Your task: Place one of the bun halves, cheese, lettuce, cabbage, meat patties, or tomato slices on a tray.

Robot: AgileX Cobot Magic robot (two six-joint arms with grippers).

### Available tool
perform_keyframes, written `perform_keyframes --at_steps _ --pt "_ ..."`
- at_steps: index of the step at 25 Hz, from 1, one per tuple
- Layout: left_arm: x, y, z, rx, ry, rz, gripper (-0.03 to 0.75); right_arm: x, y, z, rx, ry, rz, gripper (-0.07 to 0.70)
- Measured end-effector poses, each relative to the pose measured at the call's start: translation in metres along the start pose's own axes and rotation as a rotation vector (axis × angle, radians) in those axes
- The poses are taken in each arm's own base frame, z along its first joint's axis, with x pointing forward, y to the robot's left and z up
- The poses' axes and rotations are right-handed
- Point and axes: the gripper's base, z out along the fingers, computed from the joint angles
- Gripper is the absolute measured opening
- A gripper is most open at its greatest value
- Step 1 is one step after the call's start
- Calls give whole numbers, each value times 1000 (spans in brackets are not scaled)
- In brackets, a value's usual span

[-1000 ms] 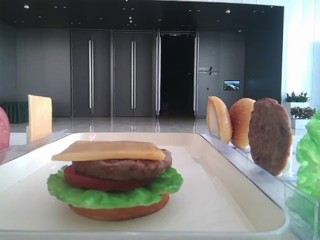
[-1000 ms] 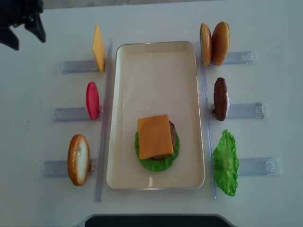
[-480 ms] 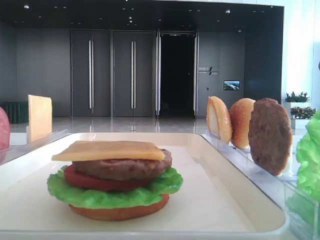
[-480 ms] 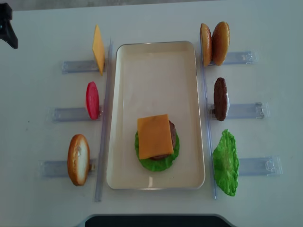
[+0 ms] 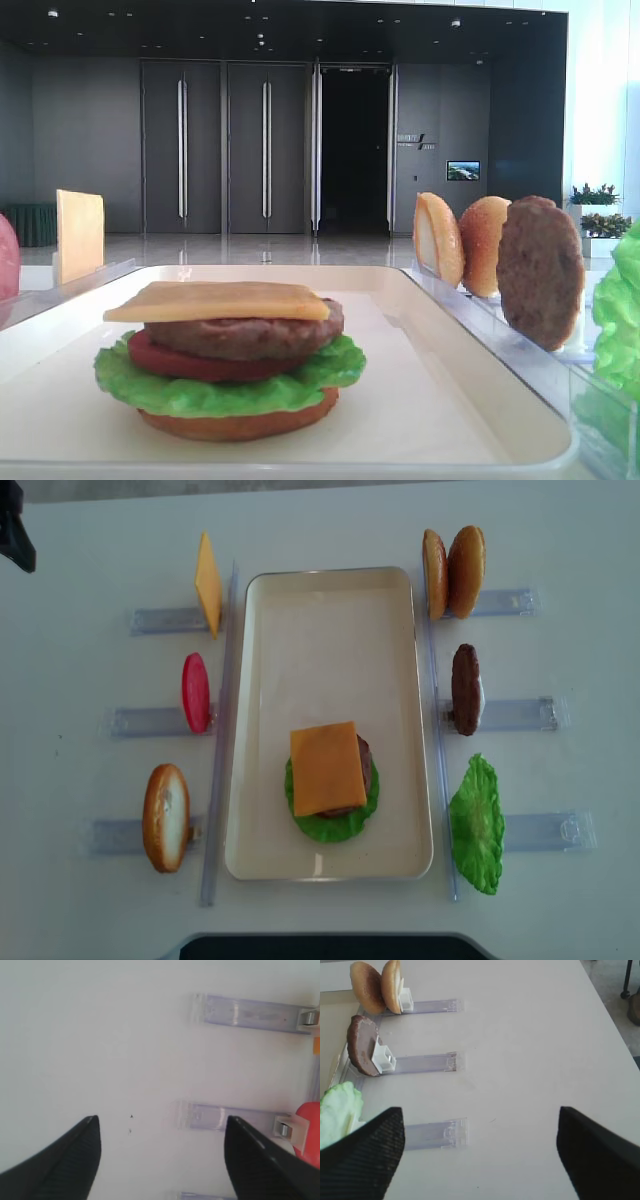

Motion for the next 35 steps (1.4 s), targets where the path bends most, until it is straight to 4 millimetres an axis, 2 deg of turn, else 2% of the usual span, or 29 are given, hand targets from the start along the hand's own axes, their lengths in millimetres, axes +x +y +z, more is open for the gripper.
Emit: perform_keyframes --at_steps 6,13,17,23,27,35 --pt "7 -18 -28 1 -67 68 582 0 0 0 0 0 0 587" --pt "32 -37 -90 14 -232 129 582 0 0 0 0 0 1 587" --pt "59 -41 -134 27 -358 145 582 0 0 0 0 0 1 587" --pt "114 -43 -194 69 -554 173 582 0 0 0 0 0 1 587" --pt "158 -43 -204 88 -601 191 580 0 0 0 0 0 2 587" --pt "237 -41 -181 79 -621 233 580 0 0 0 0 0 2 587"
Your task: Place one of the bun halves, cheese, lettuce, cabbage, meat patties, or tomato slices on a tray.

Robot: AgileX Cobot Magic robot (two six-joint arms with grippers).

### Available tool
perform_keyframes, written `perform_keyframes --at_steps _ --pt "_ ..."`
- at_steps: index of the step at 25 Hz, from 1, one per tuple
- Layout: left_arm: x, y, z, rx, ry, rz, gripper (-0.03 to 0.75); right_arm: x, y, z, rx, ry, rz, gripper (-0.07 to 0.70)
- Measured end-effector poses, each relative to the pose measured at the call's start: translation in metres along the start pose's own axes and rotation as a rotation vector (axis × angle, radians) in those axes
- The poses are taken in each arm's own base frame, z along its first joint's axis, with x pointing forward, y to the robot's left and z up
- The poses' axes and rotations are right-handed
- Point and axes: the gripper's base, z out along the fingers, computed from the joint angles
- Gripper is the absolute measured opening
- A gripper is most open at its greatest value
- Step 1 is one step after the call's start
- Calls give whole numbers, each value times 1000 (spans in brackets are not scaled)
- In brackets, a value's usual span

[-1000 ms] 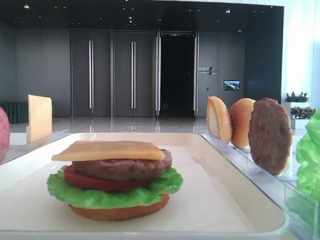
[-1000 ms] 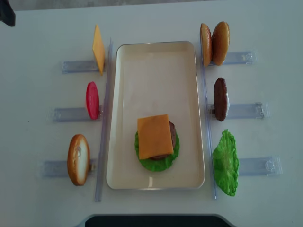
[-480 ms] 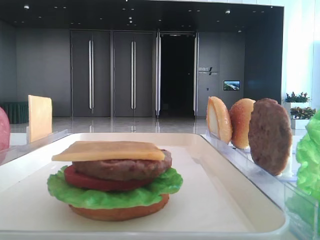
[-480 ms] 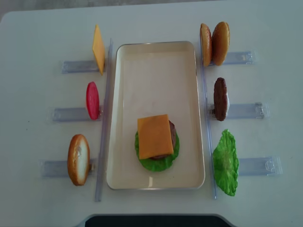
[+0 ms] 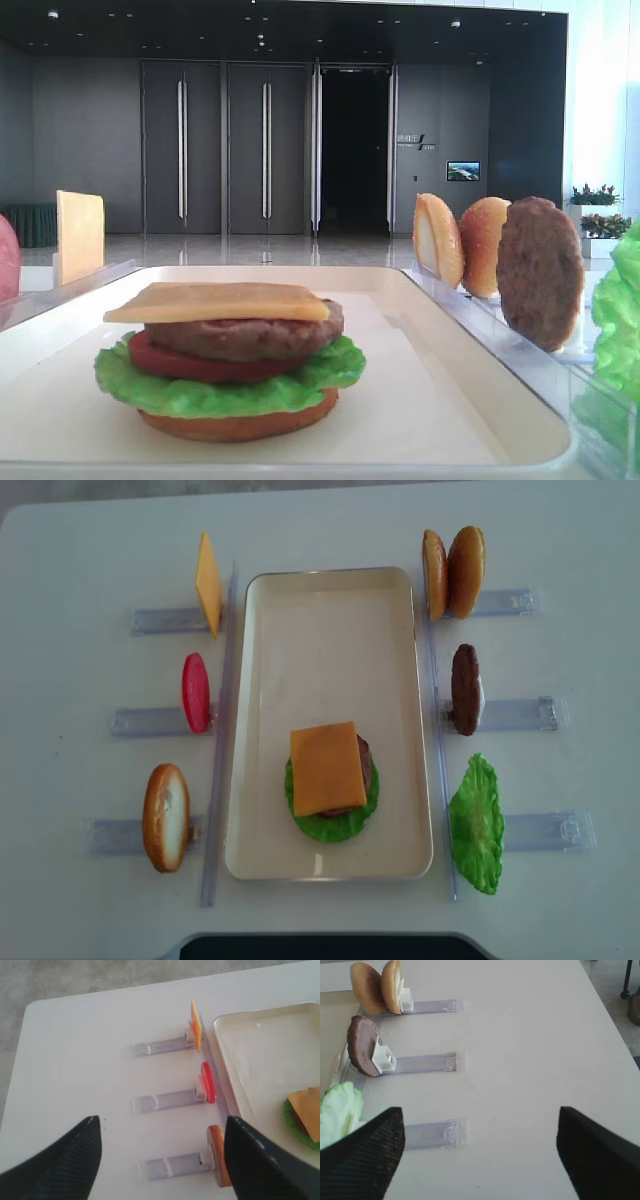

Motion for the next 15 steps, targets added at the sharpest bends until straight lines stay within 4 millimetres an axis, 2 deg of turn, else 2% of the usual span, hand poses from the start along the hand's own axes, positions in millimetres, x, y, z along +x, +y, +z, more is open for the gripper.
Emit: perform_keyframes --at_steps 7,15 --pt "63 -13 -3 3 -10 28 580 0 0 0 0 0 0 587" --pt "120 -26 19 44 -57 16 580 0 0 0 0 0 0 587"
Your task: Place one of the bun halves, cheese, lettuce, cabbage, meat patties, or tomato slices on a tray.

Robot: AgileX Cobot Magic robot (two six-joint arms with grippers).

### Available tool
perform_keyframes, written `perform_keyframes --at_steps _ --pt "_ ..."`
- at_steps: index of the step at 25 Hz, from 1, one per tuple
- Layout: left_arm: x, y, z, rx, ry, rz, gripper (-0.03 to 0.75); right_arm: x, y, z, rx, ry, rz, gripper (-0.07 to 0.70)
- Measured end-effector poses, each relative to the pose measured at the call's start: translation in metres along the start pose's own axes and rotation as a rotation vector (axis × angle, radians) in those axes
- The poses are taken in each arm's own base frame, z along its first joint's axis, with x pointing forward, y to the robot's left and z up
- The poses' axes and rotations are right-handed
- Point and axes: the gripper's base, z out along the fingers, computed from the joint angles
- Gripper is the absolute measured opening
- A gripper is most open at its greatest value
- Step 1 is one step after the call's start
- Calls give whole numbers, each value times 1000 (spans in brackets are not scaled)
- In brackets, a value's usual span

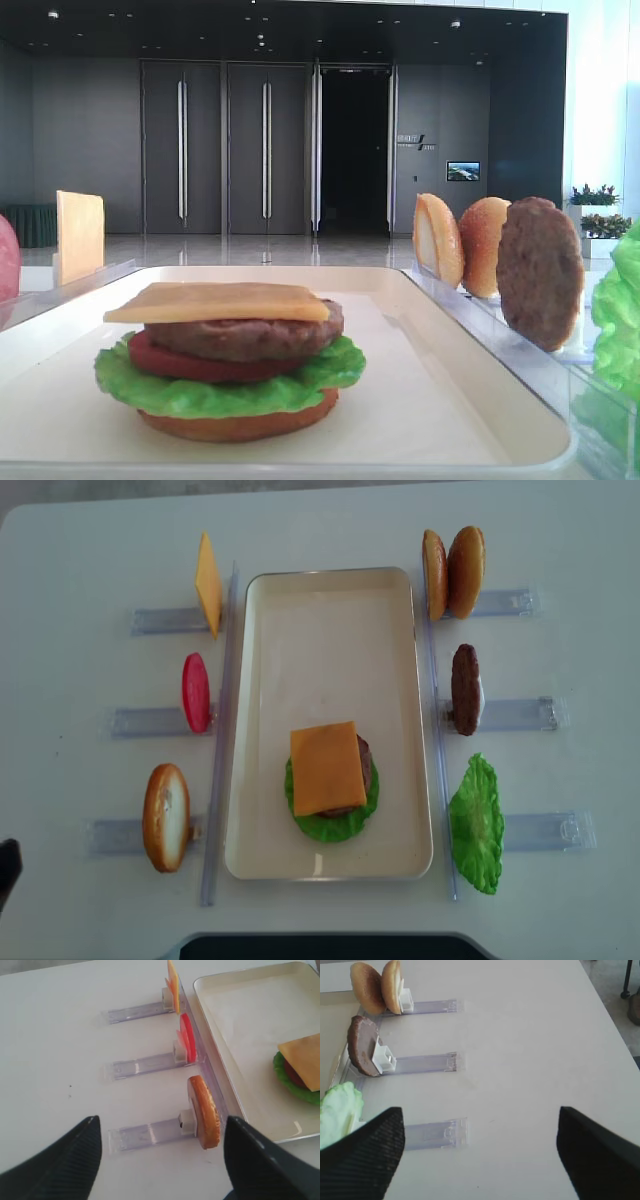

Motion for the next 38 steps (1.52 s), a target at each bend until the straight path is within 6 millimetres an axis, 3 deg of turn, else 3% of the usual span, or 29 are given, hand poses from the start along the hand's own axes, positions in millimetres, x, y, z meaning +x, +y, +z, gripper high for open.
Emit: perform_keyframes --at_steps 7,9,38 --pt "44 -6 24 3 -10 8 580 0 0 0 0 0 0 587" --pt "48 -7 24 0 -24 10 580 0 0 0 0 0 0 587" --pt "48 -7 23 -2 -43 10 580 0 0 0 0 0 1 587"
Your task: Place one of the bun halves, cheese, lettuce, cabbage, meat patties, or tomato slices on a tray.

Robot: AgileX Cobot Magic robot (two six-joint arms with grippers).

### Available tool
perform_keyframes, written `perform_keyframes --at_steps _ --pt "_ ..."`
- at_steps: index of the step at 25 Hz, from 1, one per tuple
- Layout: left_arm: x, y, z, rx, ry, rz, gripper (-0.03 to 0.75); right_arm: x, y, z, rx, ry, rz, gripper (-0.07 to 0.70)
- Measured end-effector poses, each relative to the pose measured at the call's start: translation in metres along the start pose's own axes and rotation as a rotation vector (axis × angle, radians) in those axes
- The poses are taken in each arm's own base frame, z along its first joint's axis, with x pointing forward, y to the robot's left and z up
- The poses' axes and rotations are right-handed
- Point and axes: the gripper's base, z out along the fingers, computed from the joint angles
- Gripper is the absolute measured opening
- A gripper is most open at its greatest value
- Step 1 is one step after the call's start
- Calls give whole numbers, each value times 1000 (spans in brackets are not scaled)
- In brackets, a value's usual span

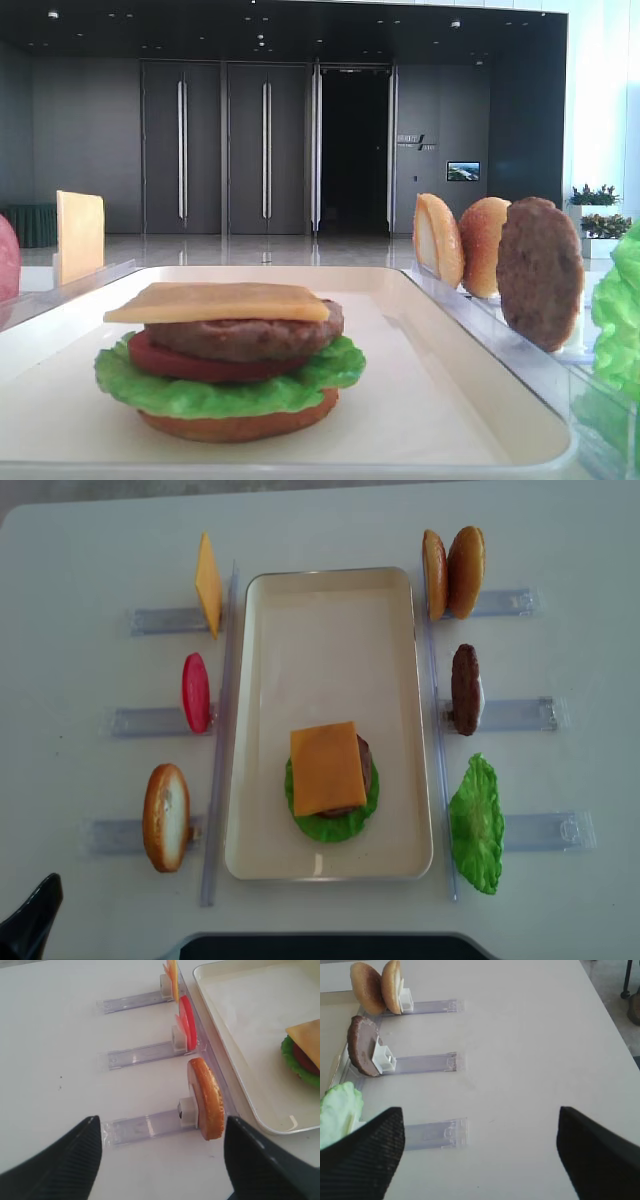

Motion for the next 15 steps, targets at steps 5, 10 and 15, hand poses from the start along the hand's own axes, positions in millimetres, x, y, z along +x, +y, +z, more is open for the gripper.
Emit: perform_keyframes --at_steps 5,10,15 --pt "0 0 0 1 0 0 580 0 0 0 0 0 0 587" --pt "0 0 0 1 0 0 580 0 0 0 0 0 0 587" --pt "0 0 0 1 0 0 580 0 0 0 0 0 0 587"
